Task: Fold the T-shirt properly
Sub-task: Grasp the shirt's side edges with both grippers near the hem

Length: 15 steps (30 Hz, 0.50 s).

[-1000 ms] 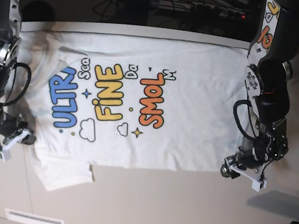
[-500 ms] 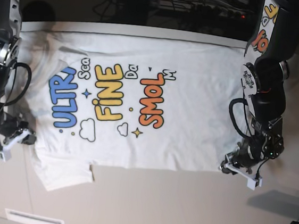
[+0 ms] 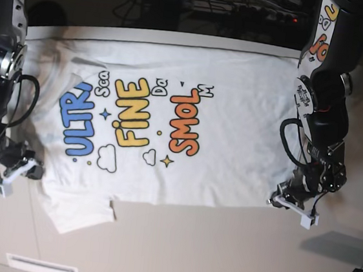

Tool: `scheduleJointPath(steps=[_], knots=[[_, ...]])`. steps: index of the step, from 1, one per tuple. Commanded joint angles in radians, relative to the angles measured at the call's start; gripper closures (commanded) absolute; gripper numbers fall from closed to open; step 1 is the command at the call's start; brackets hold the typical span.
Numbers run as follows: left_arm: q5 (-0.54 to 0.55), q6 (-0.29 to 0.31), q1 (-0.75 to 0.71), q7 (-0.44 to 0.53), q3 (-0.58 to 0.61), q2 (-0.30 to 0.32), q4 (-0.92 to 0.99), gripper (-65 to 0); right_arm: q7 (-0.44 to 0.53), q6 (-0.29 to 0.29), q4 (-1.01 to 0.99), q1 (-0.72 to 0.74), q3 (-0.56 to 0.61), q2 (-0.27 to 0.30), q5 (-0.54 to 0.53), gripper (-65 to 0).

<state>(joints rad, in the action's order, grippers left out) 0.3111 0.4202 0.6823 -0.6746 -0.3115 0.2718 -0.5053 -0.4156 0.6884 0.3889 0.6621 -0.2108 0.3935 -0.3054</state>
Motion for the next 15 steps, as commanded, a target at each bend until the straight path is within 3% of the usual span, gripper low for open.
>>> scheduleJointPath(steps=[1,4,9,15], knots=[[-0.023,-0.011,0.012,-0.037,0.004,0.014,-0.028,0.0,0.034,0.010,0.018,0.032,0.000,0.015,-0.015,-0.7],[-0.020,0.001,-0.023,-0.101,0.004,0.019,-0.122,0.0,0.062,0.010,0.018,0.029,0.000,0.015,-0.015,-0.7],[-0.020,0.104,-0.083,-0.236,0.004,0.019,-0.323,0.0,0.063,0.010,0.048,0.006,-0.005,0.014,-0.019,0.0],[-0.016,0.113,-0.167,-0.294,0.004,0.024,-0.493,0.0,0.063,0.010,0.140,-0.034,-0.006,-0.012,-0.021,0.0]])
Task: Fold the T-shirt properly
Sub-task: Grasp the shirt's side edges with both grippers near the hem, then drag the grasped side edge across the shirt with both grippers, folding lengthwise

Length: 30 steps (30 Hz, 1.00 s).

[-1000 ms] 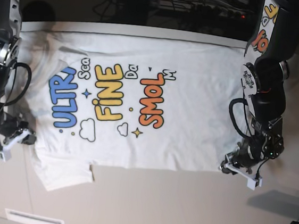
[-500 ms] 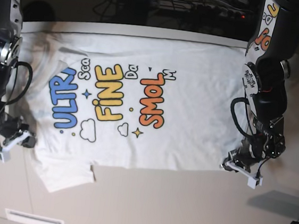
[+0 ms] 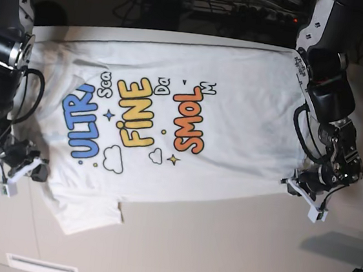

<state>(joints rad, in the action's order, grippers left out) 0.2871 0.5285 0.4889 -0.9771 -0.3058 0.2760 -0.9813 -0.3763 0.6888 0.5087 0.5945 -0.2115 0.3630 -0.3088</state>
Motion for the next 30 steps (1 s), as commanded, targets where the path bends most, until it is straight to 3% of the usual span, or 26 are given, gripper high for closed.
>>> scheduleJointPath(steps=[1,8,12,18,28,30], knots=[[0.008,0.005,0.014,0.004,-0.002,0.019,-0.041,0.0,0.024,0.009,0.020,0.034,-0.006,0.018,-0.017,0.0],[0.010,0.006,-0.040,-0.001,-0.002,0.019,-0.144,0.0,0.056,0.009,0.023,0.034,-0.007,-0.002,-0.019,0.0],[0.010,0.040,-0.042,-0.058,-0.002,0.019,-0.209,0.0,0.098,0.009,0.023,0.031,-0.007,-0.002,-0.020,0.0],[0.010,0.048,-0.058,-0.133,-0.002,0.015,-0.316,0.0,0.098,0.009,0.023,0.031,-0.004,0.026,-0.123,0.0],[0.011,0.051,-0.126,-0.211,-0.002,0.016,-0.468,0.0,0.095,0.009,0.023,0.031,-0.004,0.029,-0.126,0.0],[0.011,0.081,-0.146,-0.219,-0.002,0.018,-0.497,0.0,0.095,0.009,0.023,0.031,-0.004,0.029,-0.128,0.0]])
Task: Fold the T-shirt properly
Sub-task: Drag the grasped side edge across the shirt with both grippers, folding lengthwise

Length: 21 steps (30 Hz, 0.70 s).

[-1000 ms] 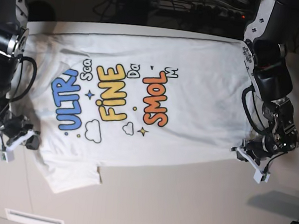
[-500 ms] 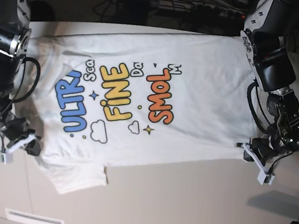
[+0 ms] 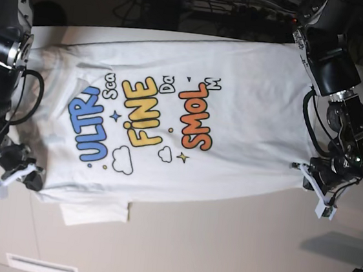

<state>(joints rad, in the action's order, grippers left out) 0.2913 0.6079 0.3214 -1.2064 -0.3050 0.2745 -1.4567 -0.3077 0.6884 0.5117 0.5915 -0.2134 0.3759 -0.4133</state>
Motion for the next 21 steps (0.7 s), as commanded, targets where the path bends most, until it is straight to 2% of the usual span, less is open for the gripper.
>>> scheduleJointPath(steps=[1,4,16,21], knots=[[0.007,0.024,0.015,0.003,-0.003,0.019,-0.042,0.0,0.026,0.010,0.020,0.034,-0.002,0.016,-0.023,0.0],[0.003,0.054,-0.011,-0.028,-0.003,0.021,-0.101,0.0,0.026,0.010,0.020,0.034,-0.002,0.016,-0.025,0.0],[0.006,0.054,-0.110,-0.094,-0.003,0.022,-0.275,0.0,0.008,0.010,0.020,0.031,-0.008,0.016,-0.025,0.0],[0.000,0.089,-0.112,-0.106,-0.003,0.036,-0.275,0.0,-0.037,0.010,0.020,0.031,-0.139,0.016,-0.022,0.0]])
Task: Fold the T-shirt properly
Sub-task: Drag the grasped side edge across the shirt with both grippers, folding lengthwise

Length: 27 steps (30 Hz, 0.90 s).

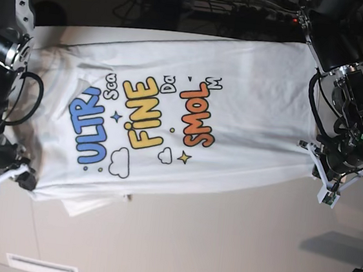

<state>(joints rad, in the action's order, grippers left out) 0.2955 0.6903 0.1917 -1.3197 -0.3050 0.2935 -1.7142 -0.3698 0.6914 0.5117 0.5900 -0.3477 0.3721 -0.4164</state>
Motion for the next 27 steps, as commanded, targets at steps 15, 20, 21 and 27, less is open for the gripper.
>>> scheduleJointPath(steps=[15,20,21,27], knots=[[-0.006,0.007,-0.061,0.007,0.099,0.023,-0.106,0.0,-0.079,0.007,0.259,-0.074,-0.011,0.012,-0.022,0.0],[0.001,0.007,-0.100,0.007,0.103,0.019,-0.143,0.0,-0.139,0.007,0.311,-0.089,-0.011,0.011,-0.022,0.0],[0.001,0.007,-0.113,0.007,0.103,0.017,-0.149,0.0,-0.148,0.007,0.311,-0.094,-0.011,0.011,-0.022,0.0],[-0.002,0.007,-0.163,0.007,0.103,0.025,-0.185,0.0,-0.189,0.007,0.313,-0.101,-0.011,0.012,-0.022,0.0]])
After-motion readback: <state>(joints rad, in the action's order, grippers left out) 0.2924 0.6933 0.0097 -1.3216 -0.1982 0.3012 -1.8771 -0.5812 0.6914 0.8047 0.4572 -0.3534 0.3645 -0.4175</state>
